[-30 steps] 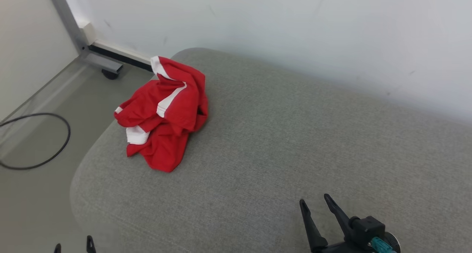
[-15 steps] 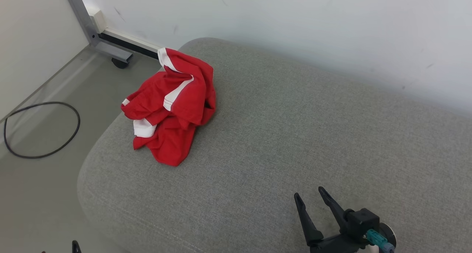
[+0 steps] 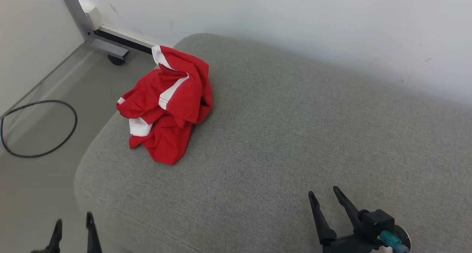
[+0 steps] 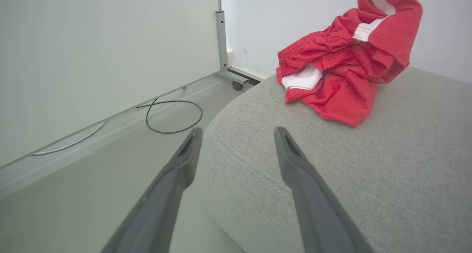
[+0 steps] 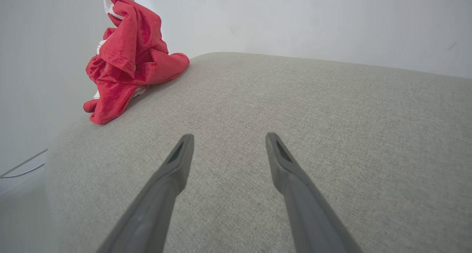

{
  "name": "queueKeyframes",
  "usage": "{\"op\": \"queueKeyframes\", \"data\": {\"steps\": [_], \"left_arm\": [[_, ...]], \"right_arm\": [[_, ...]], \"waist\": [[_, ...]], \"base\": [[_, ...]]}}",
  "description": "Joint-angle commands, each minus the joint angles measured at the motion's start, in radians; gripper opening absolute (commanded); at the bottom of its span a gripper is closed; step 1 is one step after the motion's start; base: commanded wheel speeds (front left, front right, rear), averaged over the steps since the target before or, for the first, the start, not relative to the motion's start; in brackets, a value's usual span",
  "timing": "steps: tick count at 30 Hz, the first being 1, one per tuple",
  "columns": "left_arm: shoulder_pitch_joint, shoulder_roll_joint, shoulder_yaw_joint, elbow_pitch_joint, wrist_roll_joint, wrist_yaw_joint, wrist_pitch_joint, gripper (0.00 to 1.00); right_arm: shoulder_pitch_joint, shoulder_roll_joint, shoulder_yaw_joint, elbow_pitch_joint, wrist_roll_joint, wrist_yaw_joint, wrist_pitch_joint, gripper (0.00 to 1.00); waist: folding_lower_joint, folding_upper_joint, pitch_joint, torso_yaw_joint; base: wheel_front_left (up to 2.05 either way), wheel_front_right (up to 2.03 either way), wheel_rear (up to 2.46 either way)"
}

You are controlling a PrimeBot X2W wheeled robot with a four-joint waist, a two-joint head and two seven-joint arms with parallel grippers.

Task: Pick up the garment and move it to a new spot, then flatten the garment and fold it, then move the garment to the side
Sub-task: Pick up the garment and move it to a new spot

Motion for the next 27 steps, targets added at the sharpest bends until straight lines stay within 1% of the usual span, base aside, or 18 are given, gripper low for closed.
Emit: {"op": "queueKeyframes", "data": {"steps": [1,5,7,8,10,13,16,18,21,27], "left_arm": [[-0.014,0.004,-0.004,0.005,0.012,-0.003,-0.004,1.00],[-0.109,0.042,-0.016,0.070,0.015,-0.022,-0.004,1.00],[-0.159,0.043,-0.025,0.091,0.004,-0.028,-0.004,1.00],[-0.208,0.060,-0.032,0.102,0.000,-0.035,-0.004,1.00],[-0.262,0.085,-0.036,0.117,-0.004,-0.037,-0.004,1.00],[-0.345,0.114,-0.064,0.158,-0.009,-0.044,-0.004,1.00],[-0.433,0.158,-0.093,0.202,-0.017,-0.042,-0.004,1.00],[-0.487,0.181,-0.122,0.232,-0.043,-0.043,-0.004,1.00],[-0.568,0.233,-0.173,0.277,-0.085,-0.043,-0.003,1.00],[-0.690,0.320,-0.303,0.357,-0.169,-0.043,0.055,1.00]], "right_arm": [[0.012,-0.004,-0.002,-0.004,-0.003,-0.002,0.000,1.00],[0.014,-0.011,-0.011,-0.015,-0.012,-0.002,0.000,1.00],[0.005,-0.021,-0.013,-0.021,-0.016,-0.002,0.000,1.00],[-0.001,-0.032,-0.014,-0.028,-0.019,-0.002,0.000,1.00],[-0.004,-0.039,-0.018,-0.032,-0.021,-0.002,0.000,1.00],[-0.016,-0.054,-0.019,-0.035,-0.023,-0.002,0.000,1.00],[-0.033,-0.068,-0.014,-0.039,-0.020,-0.002,0.000,1.00],[-0.046,-0.076,-0.005,-0.043,-0.017,-0.002,0.000,1.00],[-0.061,-0.090,-0.001,-0.044,-0.010,-0.002,0.000,1.00],[-0.076,-0.110,-0.005,-0.045,0.002,-0.002,0.000,1.00]], "waist": [[0.0000,0.0000,0.004,-0.002],[0.0000,0.0000,0.021,-0.018],[0.0000,0.0000,0.036,-0.033],[0.0000,0.0000,0.051,-0.048],[0.0000,0.0000,0.066,-0.062],[0.0000,0.0000,0.092,-0.085],[0.0000,0.0000,0.120,-0.114],[0.0000,0.0000,0.139,-0.139],[0.0000,0.0000,0.161,-0.176],[0.0000,0.0000,0.199,-0.239]], "base": [[0.00,0.00,0.00],[0.00,0.00,0.00],[0.00,0.00,0.00],[0.00,0.00,0.00],[0.00,0.00,0.00],[0.00,0.00,0.00],[0.00,0.00,0.00],[0.00,0.00,0.00],[0.00,0.00,0.00],[0.00,0.00,0.00]]}}
